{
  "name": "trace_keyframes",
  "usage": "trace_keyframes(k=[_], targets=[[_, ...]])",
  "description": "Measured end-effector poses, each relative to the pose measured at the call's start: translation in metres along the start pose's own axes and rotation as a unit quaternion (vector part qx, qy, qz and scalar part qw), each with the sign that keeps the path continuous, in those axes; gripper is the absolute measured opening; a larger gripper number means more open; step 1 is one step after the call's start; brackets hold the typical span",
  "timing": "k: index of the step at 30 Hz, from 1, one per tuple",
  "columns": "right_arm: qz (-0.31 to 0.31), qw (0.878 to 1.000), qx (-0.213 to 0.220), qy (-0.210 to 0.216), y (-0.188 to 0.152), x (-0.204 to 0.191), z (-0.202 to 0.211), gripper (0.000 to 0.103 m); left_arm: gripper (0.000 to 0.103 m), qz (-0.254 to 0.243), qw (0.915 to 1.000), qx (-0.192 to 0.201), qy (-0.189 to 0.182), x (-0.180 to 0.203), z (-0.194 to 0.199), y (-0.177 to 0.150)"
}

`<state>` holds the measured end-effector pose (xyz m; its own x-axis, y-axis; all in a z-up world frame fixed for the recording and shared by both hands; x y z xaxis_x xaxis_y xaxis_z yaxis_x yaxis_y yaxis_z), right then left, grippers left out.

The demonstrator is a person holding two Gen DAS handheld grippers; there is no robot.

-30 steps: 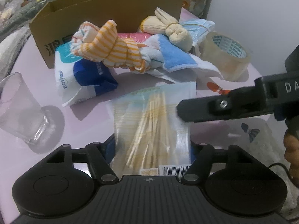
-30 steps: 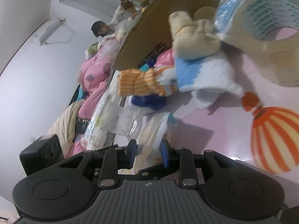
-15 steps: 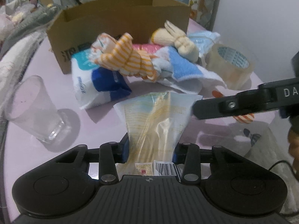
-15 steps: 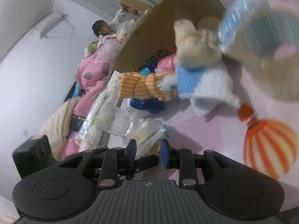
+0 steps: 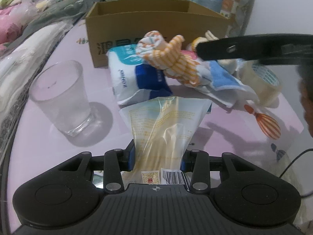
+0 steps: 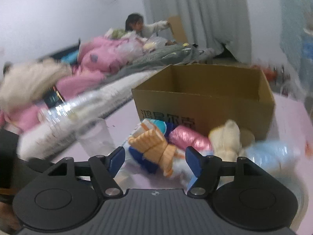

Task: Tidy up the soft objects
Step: 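Lift the swab bag with the left gripper while the right gripper grasps the orange-striped towel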

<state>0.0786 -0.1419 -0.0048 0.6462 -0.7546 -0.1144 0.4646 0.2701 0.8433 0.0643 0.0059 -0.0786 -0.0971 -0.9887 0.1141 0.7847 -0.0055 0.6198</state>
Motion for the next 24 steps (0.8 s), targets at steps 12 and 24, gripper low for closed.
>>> trace_keyframes(k=[12,24], targets=[[0.127,0.988,-0.082,0.004,-0.004,-0.002,-0.085,0.044,0.04,0.017,0.9998,0.005,0.0,-0.011,-0.002,-0.001],[-0.036,0.997,-0.004,0.072,0.018,0.014,-0.009,0.044,0.039,0.003,0.9984,0.056,-0.004,0.003,0.062,0.016]])
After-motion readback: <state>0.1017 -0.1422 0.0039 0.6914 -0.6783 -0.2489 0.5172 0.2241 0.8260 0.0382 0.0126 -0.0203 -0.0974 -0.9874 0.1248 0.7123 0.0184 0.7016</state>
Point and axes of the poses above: each gripper's, at about its wrist camera, not at the fingertips, and z roughly against the way its jaws point, x to its right, y to its top, the point moved 6 cm from there along -z, roughly the way its jaws point, and after that the axes turned 4 degrees about z, right-handed, at the moved point
